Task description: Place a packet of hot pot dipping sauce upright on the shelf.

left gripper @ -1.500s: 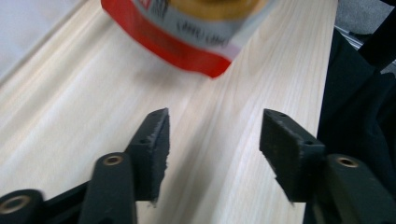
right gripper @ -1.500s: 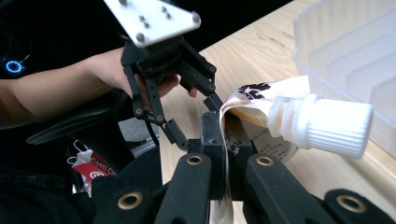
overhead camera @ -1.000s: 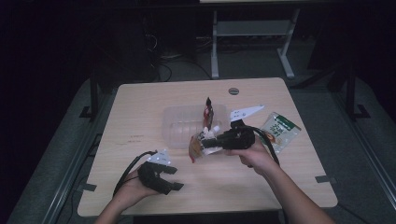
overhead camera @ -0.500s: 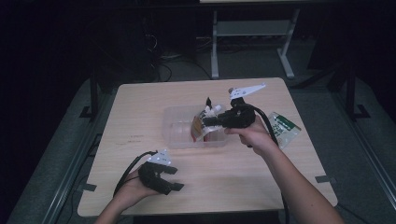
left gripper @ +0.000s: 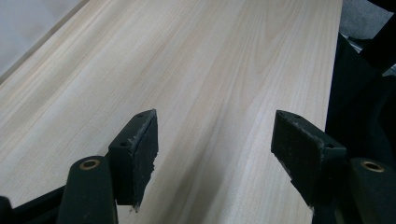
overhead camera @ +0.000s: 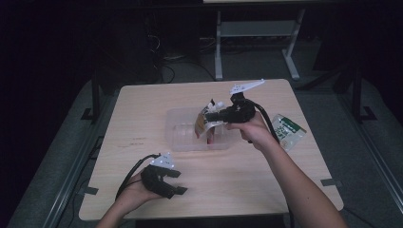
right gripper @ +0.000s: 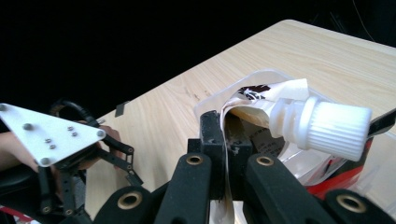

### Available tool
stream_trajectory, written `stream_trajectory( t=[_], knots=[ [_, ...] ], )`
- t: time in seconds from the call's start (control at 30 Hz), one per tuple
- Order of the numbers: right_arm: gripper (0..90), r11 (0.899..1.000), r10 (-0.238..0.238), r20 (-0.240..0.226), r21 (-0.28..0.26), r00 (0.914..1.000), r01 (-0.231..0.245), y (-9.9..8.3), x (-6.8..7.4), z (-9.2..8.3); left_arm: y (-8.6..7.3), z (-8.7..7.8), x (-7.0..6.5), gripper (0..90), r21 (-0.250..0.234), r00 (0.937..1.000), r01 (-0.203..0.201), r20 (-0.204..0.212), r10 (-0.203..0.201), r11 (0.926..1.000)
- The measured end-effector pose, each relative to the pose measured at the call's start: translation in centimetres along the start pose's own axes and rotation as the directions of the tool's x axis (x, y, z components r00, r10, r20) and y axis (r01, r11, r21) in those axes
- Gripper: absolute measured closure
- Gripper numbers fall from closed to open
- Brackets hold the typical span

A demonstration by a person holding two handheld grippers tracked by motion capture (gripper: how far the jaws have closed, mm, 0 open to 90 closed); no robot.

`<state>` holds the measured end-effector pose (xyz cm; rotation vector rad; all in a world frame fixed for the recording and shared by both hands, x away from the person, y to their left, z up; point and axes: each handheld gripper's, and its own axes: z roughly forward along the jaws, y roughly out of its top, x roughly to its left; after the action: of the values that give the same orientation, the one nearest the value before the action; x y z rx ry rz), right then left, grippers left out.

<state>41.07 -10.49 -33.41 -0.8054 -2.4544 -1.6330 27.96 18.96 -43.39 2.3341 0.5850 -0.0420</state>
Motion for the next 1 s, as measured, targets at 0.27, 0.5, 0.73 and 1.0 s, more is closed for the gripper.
stream_trajectory(
  t=[0.27,0.5,0.73,1.0],
  knots=[
    [89.7,1.000,0.007,0.013,0.015,0.9999,-0.007,-0.2,-0.3,0.8,0.0,0.0,0.0,31.6,0.006,1.0000,0.008,0.005,-0.008,1.0000],
    [89.6,0.999,0.011,0.014,0.035,0.9998,-0.011,-1.0,-0.5,1.7,0.0,0.1,-0.1,31.6,0.010,1.0000,0.003,0.005,-0.004,0.9999],
    [89.4,0.999,0.018,0.013,0.051,0.9998,-0.018,-1.5,-0.6,2.4,0.0,0.1,0.0,31.6,0.016,0.9999,-0.011,0.004,0.011,0.9998],
    [88.8,0.997,0.016,0.034,0.075,0.9993,-0.018,-1.7,-0.7,3.2,-0.1,0.2,-0.2,31.6,0.017,0.9999,-0.006,0.010,0.006,0.9998]
  ],
)
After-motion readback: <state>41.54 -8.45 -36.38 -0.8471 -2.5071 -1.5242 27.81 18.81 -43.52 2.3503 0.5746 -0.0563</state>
